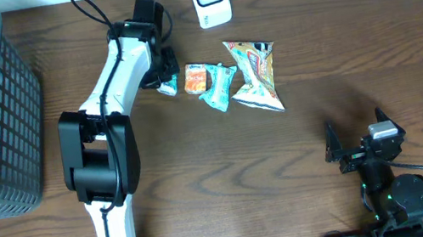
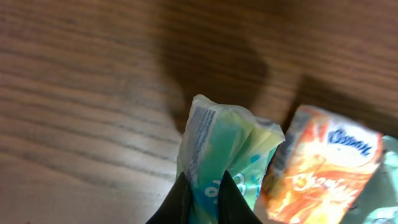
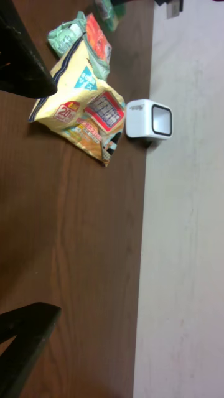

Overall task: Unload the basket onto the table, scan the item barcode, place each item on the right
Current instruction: 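Carry the teal tissue pack with the left gripper and place it on the left, then reach the left gripper into the basket and grasp the green Zantac box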

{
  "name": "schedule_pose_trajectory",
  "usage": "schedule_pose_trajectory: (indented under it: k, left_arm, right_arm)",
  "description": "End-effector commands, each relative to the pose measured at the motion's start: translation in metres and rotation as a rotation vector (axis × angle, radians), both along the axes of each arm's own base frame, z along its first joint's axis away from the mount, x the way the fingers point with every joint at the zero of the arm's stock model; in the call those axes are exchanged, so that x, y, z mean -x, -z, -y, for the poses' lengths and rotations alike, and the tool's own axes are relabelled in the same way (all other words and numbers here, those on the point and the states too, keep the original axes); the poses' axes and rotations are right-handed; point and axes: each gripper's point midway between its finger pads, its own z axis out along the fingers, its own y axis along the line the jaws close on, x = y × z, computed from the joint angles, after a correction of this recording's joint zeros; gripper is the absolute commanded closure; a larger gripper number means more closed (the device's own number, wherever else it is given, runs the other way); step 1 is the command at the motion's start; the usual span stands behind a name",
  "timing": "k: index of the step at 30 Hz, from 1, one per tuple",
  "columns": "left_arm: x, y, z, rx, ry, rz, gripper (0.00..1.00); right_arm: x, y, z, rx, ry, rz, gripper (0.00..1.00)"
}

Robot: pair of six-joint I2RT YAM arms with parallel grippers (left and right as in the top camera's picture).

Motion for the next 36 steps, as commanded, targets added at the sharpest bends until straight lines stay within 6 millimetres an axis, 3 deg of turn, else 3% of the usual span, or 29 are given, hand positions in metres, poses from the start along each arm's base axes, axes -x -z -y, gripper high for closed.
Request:
schedule_pose_trajectory:
  k: [1, 2, 4, 7, 9, 14, 17, 18, 19, 20, 21, 22, 24, 26, 28, 30, 31, 36]
  left_arm:
    - [0.0, -0.002, 0.013, 0.078, 0.006, -0.006, 0.83]
    - [0.0, -0.003, 0.018, 0.106, 0.013, -0.01, 0.73]
    - [0.001, -0.006, 0.024, 0.141, 0.021, -0.012, 0.71]
    - [-0.006, -0.022, 0.02, 0.152, 0.013, 0.02, 0.59]
    - [-0.013, -0.044, 0.013, 0.162, 0.0, 0.07, 0.49]
    - [-0.031, -0.129, -0.028, 0.182, -0.048, 0.271, 0.47]
    - [-0.029, -0.195, -0.085, 0.111, -0.094, 0.445, 0.43]
    - [-0.024, -0.217, -0.113, 0.055, -0.138, 0.502, 0.43]
    - [-0.014, -0.243, -0.151, -0.043, -0.206, 0.563, 0.42]
    - [-0.008, -0.254, -0.173, -0.102, -0.245, 0.586, 0.42]
    - [0.018, -0.282, -0.235, -0.289, -0.358, 0.625, 0.36]
    - [0.031, -0.291, -0.264, -0.377, -0.407, 0.621, 0.36]
    - [0.046, -0.294, -0.296, -0.461, -0.452, 0.595, 0.31]
    - [0.067, -0.28, -0.342, -0.507, -0.522, 0.523, 0.29]
    - [0.079, -0.266, -0.37, -0.521, -0.58, 0.474, 0.28]
    - [0.085, -0.254, -0.388, -0.527, -0.617, 0.437, 0.28]
    - [0.089, -0.239, -0.406, -0.53, -0.648, 0.397, 0.28]
    - [0.093, -0.186, -0.448, -0.524, -0.708, 0.286, 0.23]
  right_arm:
    - [0.0, 0.0, -0.001, 0.007, -0.002, 0.001, 0.01]
    - [0.0, 0.001, -0.001, 0.007, -0.002, 0.0, 0.01]
    - [0.0, 0.0, -0.001, 0.007, -0.002, 0.001, 0.01]
    - [0.0, 0.0, -0.001, 0.007, -0.002, 0.001, 0.01]
    - [0.0, 0.0, -0.001, 0.007, -0.002, 0.001, 0.01]
    - [0.0, 0.0, -0.001, 0.007, -0.002, 0.001, 0.01]
    - [0.0, 0.0, -0.001, 0.007, -0.002, 0.001, 0.01]
    - [0.0, 0.0, -0.001, 0.007, -0.002, 0.001, 0.01]
    - [0.0, 0.0, -0.001, 0.007, -0.002, 0.001, 0.01]
    - [0.0, 0.0, -0.001, 0.007, -0.002, 0.001, 0.01]
    - [0.0, 0.0, -0.001, 0.007, -0.002, 0.001, 0.01]
    - [0.0, 0.0, -0.001, 0.007, -0.002, 0.001, 0.01]
    - [0.0, 0.0, -0.001, 0.007, -0.002, 0.001, 0.01]
    - [0.0, 0.0, -0.001, 0.007, -0.002, 0.001, 0.01]
    - [0.0, 0.001, -0.001, 0.007, -0.002, 0.0, 0.01]
    - [0.0, 0.0, -0.001, 0.007, -0.002, 0.001, 0.01]
    - [0.0, 0.0, -0.001, 0.007, -0.002, 0.001, 0.01]
    - [0.0, 0.0, -0.001, 0.007, -0.002, 0.001, 0.01]
